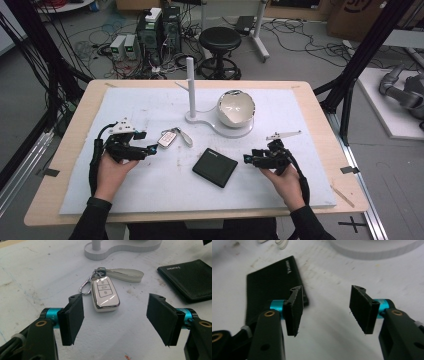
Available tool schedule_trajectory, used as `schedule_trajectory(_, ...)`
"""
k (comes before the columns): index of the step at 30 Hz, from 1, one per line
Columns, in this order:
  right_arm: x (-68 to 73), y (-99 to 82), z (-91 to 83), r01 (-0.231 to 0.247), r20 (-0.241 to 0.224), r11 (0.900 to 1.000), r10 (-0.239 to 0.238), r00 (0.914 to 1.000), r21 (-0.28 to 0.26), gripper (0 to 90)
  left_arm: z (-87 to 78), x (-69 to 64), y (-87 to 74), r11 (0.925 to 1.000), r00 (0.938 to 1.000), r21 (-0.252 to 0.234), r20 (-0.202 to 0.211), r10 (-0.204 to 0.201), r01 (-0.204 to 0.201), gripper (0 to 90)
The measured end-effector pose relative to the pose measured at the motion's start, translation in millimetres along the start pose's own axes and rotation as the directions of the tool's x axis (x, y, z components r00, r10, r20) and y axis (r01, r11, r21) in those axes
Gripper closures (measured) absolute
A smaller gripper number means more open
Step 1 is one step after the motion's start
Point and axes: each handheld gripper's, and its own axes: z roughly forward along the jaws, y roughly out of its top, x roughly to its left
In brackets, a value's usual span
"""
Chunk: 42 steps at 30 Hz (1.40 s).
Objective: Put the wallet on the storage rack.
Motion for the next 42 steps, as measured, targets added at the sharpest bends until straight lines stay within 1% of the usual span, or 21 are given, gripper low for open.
schedule_trajectory(1, 0.0, 0.0, 0.0, 0.0, 0.0, 1.0, 0.0, 1.0, 0.0, 49.6, 0.1, 0.0, -0.3, 1.0, 1.0, 0.003, 0.001, 0.002, -0.002, 30.0)
schedule_trajectory(3, 5.7, -4.7, 7.4, -0.079, 0.006, 0.9968, 0.079, 0.9968, 0.013, 51.7, 0.0, -0.7, -0.5, 1.0, 1.0, 0.004, 0.006, -0.001, 0.0, 30.0)
schedule_trajectory(5, 11.0, -8.5, 11.9, -0.128, 0.012, 0.9917, 0.128, 0.9917, 0.007, 52.2, -0.9, -1.1, -0.5, 1.0, 1.0, 0.002, 0.006, 0.002, -0.002, 30.0)
schedule_trajectory(7, 14.0, -11.9, 15.5, -0.174, 0.017, 0.9847, 0.174, 0.9846, -0.009, 52.1, -1.6, -1.2, -0.6, 1.0, 1.0, -0.002, 0.007, 0.002, -0.002, 30.0)
schedule_trajectory(8, 16.2, -13.8, 18.0, -0.211, 0.014, 0.9773, 0.211, 0.9773, -0.018, 52.1, -1.7, -1.2, -0.7, 1.0, 1.0, -0.005, 0.009, 0.0, 0.0, 30.0)
schedule_trajectory(9, 16.2, -13.8, 18.0, -0.211, 0.014, 0.9773, 0.211, 0.9773, -0.018, 52.1, -2.2, -1.0, -0.7, 1.0, 0.9999, -0.004, 0.01, 0.003, -0.003, 30.0)
schedule_trajectory(12, 21.7, -16.4, 23.3, -0.26, 0.001, 0.9648, 0.261, 0.9655, -0.038, 52.1, -2.1, -1.1, -0.7, 1.0, 0.9999, -0.006, 0.012, 0.001, -0.001, 30.0)
schedule_trajectory(13, 21.7, -16.4, 23.3, -0.26, 0.001, 0.9648, 0.261, 0.9655, -0.038, 52.1, -1.8, -1.4, -0.6, 0.9999, 0.9999, -0.009, 0.015, -0.004, 0.004, 30.0)
schedule_trajectory(14, 23.5, -17.3, 25.9, -0.271, 0.008, 0.9618, 0.272, 0.9623, -0.037, 52.2, -1.6, -1.5, -0.3, 1.0, 0.9999, -0.005, 0.015, 0.005, -0.005, 30.0)
schedule_trajectory(16, 23.7, -18.1, 28.3, -0.268, 0.011, 0.9628, 0.268, 0.9633, -0.039, 52.4, -1.2, -1.9, -0.3, 1.0, 0.9998, -0.005, 0.018, 0.004, -0.004, 30.0)
schedule_trajectory(22, 27.9, -17.4, 37.8, -0.262, -0.016, 0.9643, 0.262, 0.965, -0.037, 59.1, 0.8, -2.7, -0.2, 1.0, 0.9997, 0.004, 0.022, 0.006, -0.006, 30.0)
schedule_trajectory(23, 28.2, -16.9, 38.7, -0.264, -0.015, 0.9638, 0.264, 0.9645, -0.037, 60.2, 0.8, -2.7, -0.2, 1.0, 0.9997, 0.004, 0.022, 0.006, -0.006, 30.0)
schedule_trajectory(24, 26.7, -16.3, 40.6, -0.271, -0.029, 0.9618, 0.27, 0.9625, -0.039, 63.1, 1.0, -2.7, -0.2, 1.0, 0.9997, 0.004, 0.021, 0.008, -0.008, 30.0)
schedule_trajectory(29, 22.8, -15.4, 42.9, -0.275, -0.053, 0.9607, 0.272, 0.9608, -0.042, 69.9, 2.1, -3.5, 0.1, 0.9999, 0.9997, 0.008, 0.021, 0.01, -0.01, 30.0)
schedule_trajectory(31, 22.2, -15.1, 43.0, -0.254, -0.058, 0.9657, 0.251, 0.9663, -0.055, 73.5, 2.5, -4.0, 0.2, 0.9999, 0.9997, 0.008, 0.021, 0.009, -0.009, 30.0)
schedule_trajectory(33, 22.4, -14.7, 42.7, -0.25, -0.063, 0.9666, 0.246, 0.9671, -0.057, 76.6, 2.5, -4.0, 0.3, 0.9999, 0.9997, 0.009, 0.023, 0.012, -0.012, 30.0)
schedule_trajectory(34, 21.8, -13.9, 40.9, -0.238, -0.077, 0.9684, 0.233, 0.9695, -0.073, 79.2, 2.3, -4.0, 0.3, 0.9999, 0.9997, 0.008, 0.022, 0.012, -0.013, 30.0)
schedule_trajectory(38, 22.5, -11.2, 37.5, -0.217, -0.09, 0.9727, 0.21, 0.9735, -0.081, 80.9, 2.0, -3.6, 0.1, 0.9999, 0.9997, 0.01, 0.02, 0.01, -0.011, 30.1)
schedule_trajectory(40, 25.0, -7.9, 33.2, -0.192, -0.089, 0.9763, 0.183, 0.9791, -0.1, 81.9, 1.9, -3.6, 0.0, 0.9999, 0.9997, 0.009, 0.021, 0.012, -0.012, 30.0)
schedule_trajectory(41, 25.0, -7.9, 33.2, -0.192, -0.089, 0.9763, 0.183, 0.9791, -0.1, 81.9, 1.8, -4.0, 0.2, 0.9999, 0.9997, 0.008, 0.022, 0.01, -0.01, 30.0)
schedule_trajectory(42, 26.7, -4.4, 27.0, -0.165, -0.071, 0.9787, 0.157, 0.985, -0.122, 82.5, 1.7, -3.8, 0.1, 0.9999, 0.9997, 0.008, 0.023, 0.011, -0.012, 30.0)
